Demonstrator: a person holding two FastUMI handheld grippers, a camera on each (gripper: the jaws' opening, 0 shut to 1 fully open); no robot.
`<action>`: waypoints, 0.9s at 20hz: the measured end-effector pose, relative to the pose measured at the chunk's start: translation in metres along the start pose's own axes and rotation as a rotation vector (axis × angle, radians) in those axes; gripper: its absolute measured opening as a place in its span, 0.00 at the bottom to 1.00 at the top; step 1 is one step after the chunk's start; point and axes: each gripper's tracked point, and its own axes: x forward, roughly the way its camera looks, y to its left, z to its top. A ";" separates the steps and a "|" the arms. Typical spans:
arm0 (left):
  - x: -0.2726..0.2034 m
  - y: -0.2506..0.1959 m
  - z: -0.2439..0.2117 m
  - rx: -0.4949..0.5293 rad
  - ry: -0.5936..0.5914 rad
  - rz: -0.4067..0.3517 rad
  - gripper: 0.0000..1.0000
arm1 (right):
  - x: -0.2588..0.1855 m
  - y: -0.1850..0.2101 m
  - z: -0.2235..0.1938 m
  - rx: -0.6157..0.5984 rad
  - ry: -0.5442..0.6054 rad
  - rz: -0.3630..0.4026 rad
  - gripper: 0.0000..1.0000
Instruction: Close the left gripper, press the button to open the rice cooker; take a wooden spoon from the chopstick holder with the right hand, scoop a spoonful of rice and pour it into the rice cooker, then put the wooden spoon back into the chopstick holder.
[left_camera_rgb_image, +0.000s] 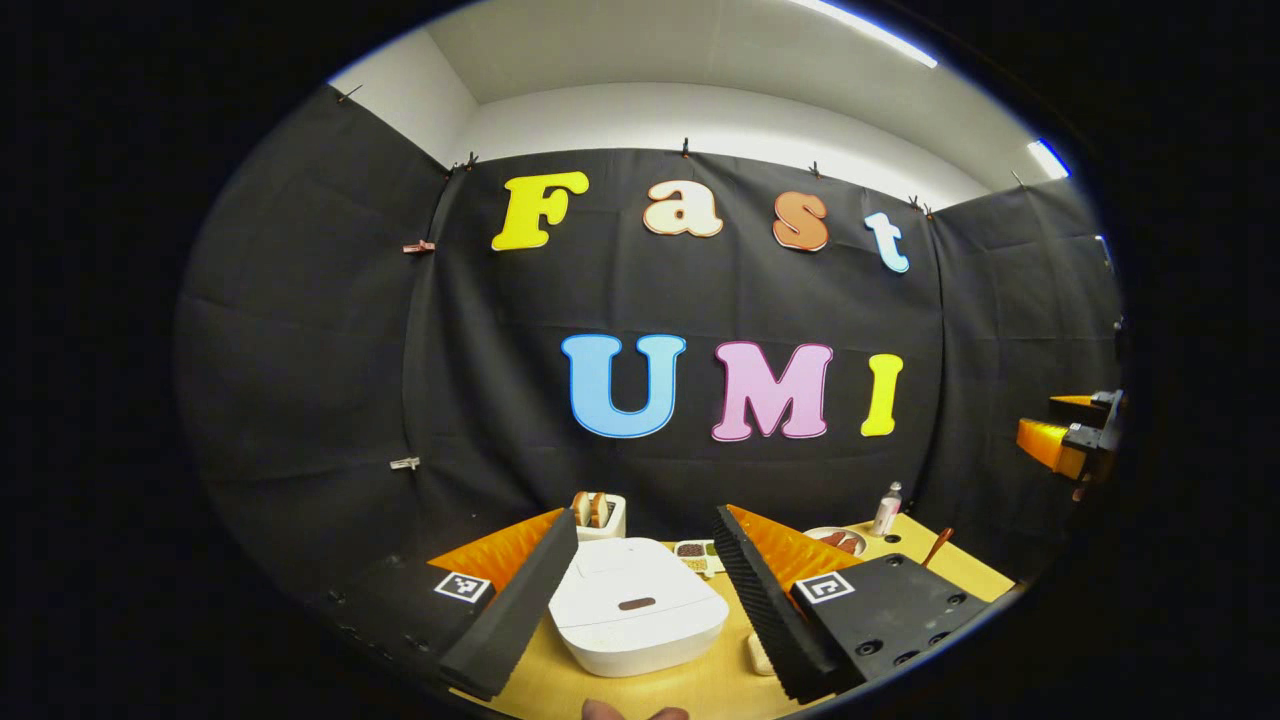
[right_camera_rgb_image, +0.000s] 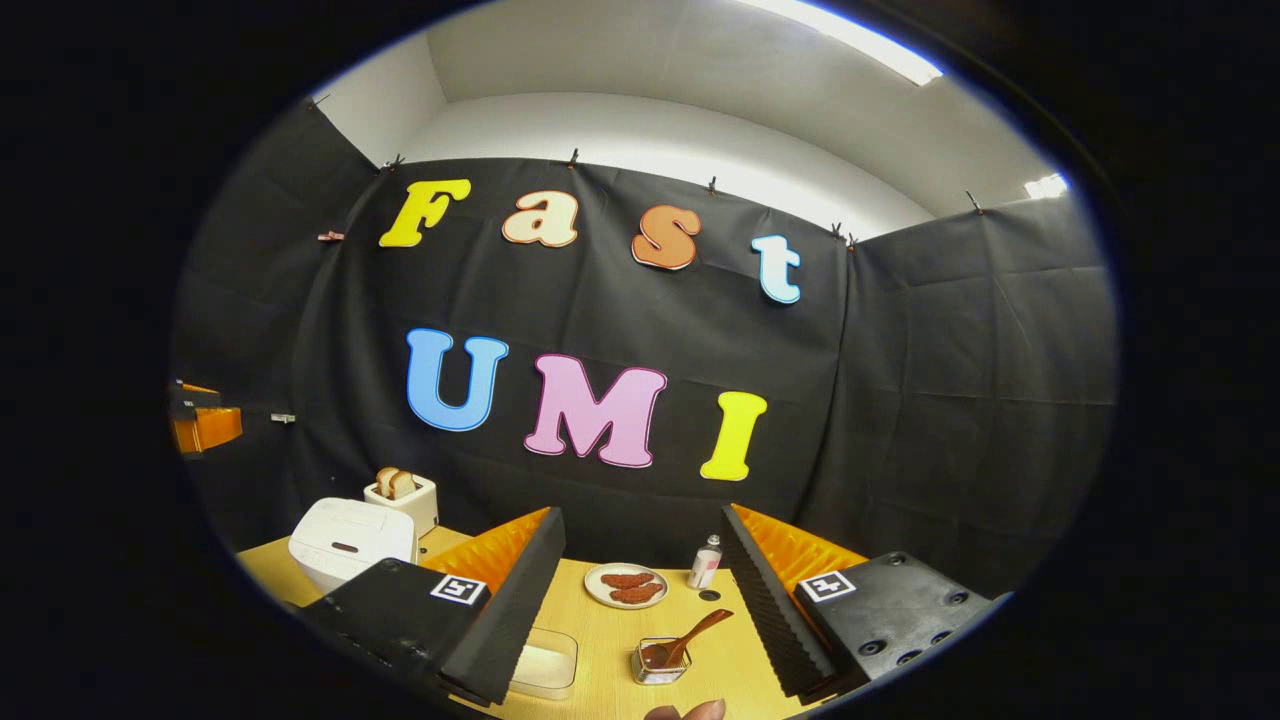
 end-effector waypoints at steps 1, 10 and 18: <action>0.001 0.000 0.000 -0.004 -0.003 -0.007 0.95 | 0.000 0.000 -0.001 -0.003 0.001 0.000 0.97; 0.016 0.001 0.000 -0.061 -0.004 -0.065 0.08 | 0.005 0.003 -0.005 -0.016 0.006 -0.006 0.97; 0.069 0.004 -0.061 -0.042 0.192 -0.213 0.06 | 0.013 0.003 -0.012 -0.037 0.020 -0.031 0.98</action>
